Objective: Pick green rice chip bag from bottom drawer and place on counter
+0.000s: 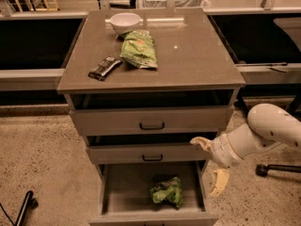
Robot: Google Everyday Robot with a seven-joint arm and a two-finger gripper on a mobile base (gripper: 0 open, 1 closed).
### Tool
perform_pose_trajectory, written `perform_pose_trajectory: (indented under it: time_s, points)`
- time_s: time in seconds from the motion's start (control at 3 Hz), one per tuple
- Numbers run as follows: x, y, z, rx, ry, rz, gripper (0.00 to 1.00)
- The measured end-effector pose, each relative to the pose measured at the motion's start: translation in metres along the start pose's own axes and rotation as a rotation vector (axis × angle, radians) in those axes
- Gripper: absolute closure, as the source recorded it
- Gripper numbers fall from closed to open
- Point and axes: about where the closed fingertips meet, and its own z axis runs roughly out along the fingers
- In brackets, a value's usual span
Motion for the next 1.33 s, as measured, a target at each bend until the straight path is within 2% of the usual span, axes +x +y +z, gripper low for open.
perform_pose_trajectory:
  time_s: [0.33,0.67,1.0,1.33]
  points:
    - [0.0,0.0,0.0,-0.001,0.0,0.0,0.0]
    - [0.007,-0.005,0.018,-0.051,-0.055,0.008,0.0]
    - [0.029,-0.011,0.066,-0.043,-0.181,0.034,0.0]
    - [0.066,-0.016,0.147,0.054,-0.247,0.073,0.0]
